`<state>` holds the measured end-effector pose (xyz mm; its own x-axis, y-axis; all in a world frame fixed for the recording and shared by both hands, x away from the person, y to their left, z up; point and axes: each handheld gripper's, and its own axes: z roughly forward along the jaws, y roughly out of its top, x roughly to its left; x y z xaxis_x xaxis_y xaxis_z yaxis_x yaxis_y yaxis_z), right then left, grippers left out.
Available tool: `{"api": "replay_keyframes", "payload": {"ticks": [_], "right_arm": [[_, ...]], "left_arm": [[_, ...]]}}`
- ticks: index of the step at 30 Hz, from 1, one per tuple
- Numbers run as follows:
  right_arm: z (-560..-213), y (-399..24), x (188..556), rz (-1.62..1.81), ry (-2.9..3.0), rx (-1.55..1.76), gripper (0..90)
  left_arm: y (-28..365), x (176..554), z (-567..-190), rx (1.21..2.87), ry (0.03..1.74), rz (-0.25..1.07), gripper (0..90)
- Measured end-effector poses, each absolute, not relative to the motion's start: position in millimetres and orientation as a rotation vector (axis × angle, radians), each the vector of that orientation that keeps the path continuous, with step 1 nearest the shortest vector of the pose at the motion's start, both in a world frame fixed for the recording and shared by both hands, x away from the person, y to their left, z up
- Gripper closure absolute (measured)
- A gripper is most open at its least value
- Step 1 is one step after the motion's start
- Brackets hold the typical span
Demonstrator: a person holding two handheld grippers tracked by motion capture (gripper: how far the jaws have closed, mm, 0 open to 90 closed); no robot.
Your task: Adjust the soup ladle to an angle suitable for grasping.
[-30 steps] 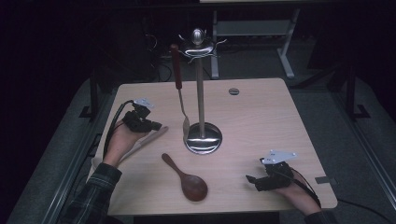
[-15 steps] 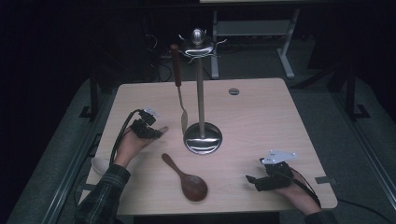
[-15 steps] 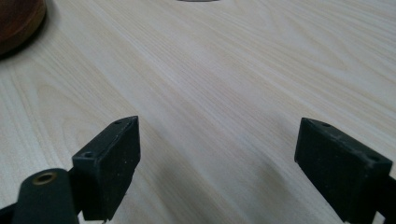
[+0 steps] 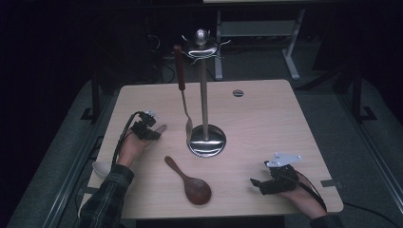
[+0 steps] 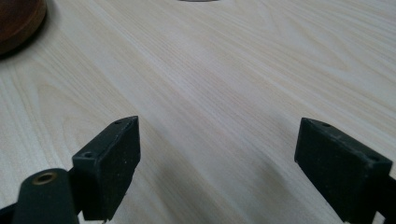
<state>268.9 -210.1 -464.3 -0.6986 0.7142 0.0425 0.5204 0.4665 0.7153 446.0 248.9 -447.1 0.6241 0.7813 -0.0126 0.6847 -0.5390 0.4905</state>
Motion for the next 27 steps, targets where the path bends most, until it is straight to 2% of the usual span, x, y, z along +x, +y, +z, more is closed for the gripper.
{"api": "replay_keyframes", "payload": {"ticks": [12, 20, 24, 27], "right_arm": [[-465, -210, 269, 1.059, 2.458, 1.062, 14.1], [-465, -210, 269, 1.060, 2.458, 1.063, 14.0], [-465, -210, 269, 1.060, 2.458, 1.061, 14.1], [-465, -210, 269, 1.059, 2.458, 1.060, 14.1]], "left_arm": [[278, 455, -445, 2.366, 1.302, 0.350, 89.9], [282, 450, -434, 2.326, 1.318, 0.319, 89.8], [286, 445, -424, 2.385, 1.333, 0.307, 89.6], [292, 442, -417, 2.391, 1.351, 0.315, 83.6]]}}
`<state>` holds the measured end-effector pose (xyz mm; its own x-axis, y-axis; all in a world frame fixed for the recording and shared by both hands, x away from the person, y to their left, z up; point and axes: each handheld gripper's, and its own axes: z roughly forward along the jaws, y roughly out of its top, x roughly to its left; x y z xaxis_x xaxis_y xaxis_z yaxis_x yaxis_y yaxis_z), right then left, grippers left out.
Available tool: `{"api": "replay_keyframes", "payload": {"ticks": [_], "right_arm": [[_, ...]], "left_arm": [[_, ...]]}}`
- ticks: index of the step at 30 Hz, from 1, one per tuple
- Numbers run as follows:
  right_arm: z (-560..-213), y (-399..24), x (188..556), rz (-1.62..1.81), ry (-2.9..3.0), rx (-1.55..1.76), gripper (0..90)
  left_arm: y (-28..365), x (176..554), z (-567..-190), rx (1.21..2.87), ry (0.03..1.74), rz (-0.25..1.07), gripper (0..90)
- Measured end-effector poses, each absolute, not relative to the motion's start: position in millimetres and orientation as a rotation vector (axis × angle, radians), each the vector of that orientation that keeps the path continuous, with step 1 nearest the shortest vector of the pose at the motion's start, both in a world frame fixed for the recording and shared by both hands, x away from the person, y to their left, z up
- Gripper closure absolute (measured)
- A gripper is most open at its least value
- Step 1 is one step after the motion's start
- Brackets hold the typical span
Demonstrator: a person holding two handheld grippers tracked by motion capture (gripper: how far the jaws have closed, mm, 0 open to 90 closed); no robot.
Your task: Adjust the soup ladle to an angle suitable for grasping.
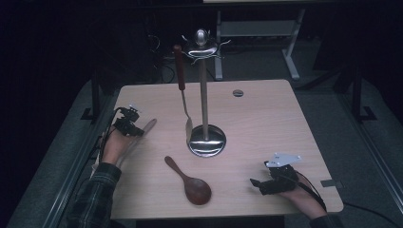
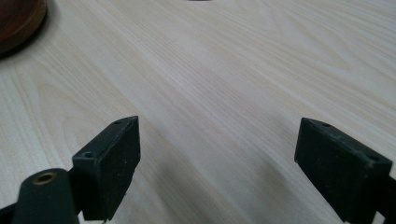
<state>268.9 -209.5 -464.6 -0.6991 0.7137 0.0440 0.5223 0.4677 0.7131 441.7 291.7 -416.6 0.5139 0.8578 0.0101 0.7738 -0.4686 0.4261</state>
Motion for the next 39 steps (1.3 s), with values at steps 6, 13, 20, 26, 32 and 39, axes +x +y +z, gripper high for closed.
{"api": "replay_keyframes", "payload": {"ticks": [6, 13, 20, 26, 32, 39], "right_arm": [[-465, -209, 269, 1.055, 2.460, 1.060, 14.1], [-465, -210, 269, 1.055, 2.459, 1.064, 14.1], [-465, -210, 269, 1.054, 2.461, 1.060, 14.1], [-465, -210, 269, 1.053, 2.461, 1.061, 14.1], [-465, -209, 269, 1.053, 2.461, 1.058, 14.1], [-465, -210, 270, 1.051, 2.461, 1.057, 14.1]], "left_arm": [[303, 441, -410, 2.456, 1.389, 0.233, 72.7], [307, 442, -420, 2.480, 1.436, 0.159, 68.5], [309, 444, -428, 2.507, 1.447, 0.126, 68.5], [311, 444, -434, 2.515, 1.449, 0.112, 73.4], [309, 444, -434, 2.518, 1.459, 0.119, 75.5], [312, 445, -433, 2.493, 1.473, 0.094, 76.6]]}}
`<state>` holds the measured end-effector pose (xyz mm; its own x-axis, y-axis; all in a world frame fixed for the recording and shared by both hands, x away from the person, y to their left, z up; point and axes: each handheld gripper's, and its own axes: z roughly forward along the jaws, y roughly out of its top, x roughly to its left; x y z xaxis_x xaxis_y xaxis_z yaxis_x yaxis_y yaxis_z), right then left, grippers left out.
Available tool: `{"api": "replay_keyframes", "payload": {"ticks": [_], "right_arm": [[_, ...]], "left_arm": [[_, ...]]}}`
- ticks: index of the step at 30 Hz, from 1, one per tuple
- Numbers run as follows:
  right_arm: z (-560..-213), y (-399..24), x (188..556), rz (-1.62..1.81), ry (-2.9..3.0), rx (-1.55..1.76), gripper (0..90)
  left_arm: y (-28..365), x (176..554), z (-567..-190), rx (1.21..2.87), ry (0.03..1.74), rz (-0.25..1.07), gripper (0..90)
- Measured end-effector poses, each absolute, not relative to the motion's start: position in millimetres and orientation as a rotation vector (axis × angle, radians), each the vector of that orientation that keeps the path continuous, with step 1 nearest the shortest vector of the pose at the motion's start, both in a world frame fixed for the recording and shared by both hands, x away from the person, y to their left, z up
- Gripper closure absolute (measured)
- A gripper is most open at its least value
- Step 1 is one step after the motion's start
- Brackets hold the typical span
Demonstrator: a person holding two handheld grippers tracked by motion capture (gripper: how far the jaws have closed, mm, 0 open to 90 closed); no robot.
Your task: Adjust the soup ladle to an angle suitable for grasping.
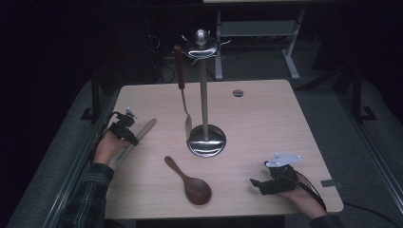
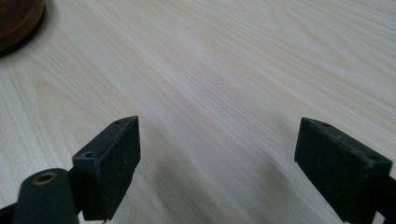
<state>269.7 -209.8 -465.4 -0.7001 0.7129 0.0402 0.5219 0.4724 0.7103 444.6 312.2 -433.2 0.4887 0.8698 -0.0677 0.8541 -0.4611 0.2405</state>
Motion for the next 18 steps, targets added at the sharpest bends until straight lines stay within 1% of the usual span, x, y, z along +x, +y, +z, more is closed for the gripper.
{"api": "replay_keyframes", "payload": {"ticks": [4, 8, 11, 18], "right_arm": [[-466, -210, 270, 1.054, 2.459, 1.057, 14.1], [-465, -210, 270, 1.052, 2.461, 1.058, 14.1], [-466, -210, 270, 1.052, 2.462, 1.056, 14.1], [-466, -210, 270, 1.052, 2.463, 1.055, 14.1]], "left_arm": [[312, 443, -429, 2.486, 1.459, 0.119, 76.6], [314, 440, -418, 2.445, 1.431, 0.179, 76.6], [317, 436, -408, 2.395, 1.394, 0.228, 76.6], [325, 418, -387, 2.224, 1.325, 0.318, 76.6]]}}
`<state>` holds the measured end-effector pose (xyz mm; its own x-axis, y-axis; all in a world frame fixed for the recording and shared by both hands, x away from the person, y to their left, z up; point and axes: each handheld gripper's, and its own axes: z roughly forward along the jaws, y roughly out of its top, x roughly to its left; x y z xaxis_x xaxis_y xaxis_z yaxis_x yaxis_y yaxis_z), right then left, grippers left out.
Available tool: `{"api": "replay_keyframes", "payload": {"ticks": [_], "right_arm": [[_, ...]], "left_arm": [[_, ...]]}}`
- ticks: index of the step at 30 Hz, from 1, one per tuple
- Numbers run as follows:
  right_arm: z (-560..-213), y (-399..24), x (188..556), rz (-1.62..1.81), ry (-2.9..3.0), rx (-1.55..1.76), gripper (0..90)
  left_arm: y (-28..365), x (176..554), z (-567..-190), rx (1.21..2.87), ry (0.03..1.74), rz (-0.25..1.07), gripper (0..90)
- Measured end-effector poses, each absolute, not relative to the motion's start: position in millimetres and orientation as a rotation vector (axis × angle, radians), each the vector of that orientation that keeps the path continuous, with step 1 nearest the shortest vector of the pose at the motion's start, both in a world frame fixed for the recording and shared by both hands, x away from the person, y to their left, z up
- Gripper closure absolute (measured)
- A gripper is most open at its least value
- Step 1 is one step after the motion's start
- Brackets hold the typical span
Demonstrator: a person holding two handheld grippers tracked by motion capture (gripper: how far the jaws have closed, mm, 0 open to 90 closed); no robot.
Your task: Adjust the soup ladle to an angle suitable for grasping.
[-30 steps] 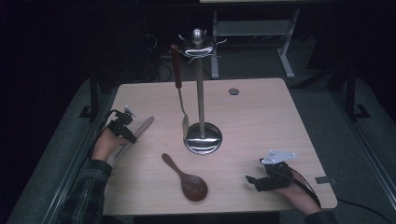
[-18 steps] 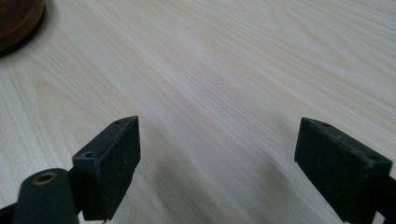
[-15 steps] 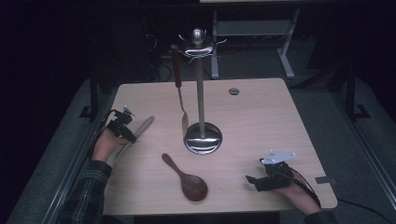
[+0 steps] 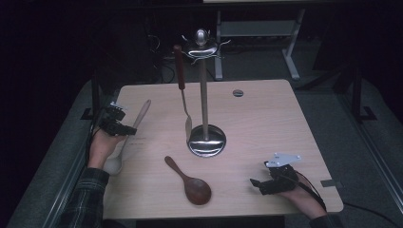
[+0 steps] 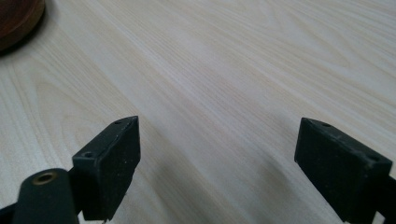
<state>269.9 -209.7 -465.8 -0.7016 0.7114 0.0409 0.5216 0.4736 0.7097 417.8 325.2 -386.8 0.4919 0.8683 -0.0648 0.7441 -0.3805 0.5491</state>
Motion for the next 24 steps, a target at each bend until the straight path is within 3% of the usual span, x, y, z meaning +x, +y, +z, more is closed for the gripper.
{"api": "replay_keyframes", "payload": {"ticks": [15, 24], "right_arm": [[-466, -209, 270, 1.049, 2.469, 1.055, 14.1], [-466, -209, 269, 1.045, 2.472, 1.049, 14.1]], "left_arm": [[332, 369, -358, 1.921, 1.107, 0.493, 76.7], [331, 351, -340, 1.863, 1.013, 0.530, 76.7]]}}
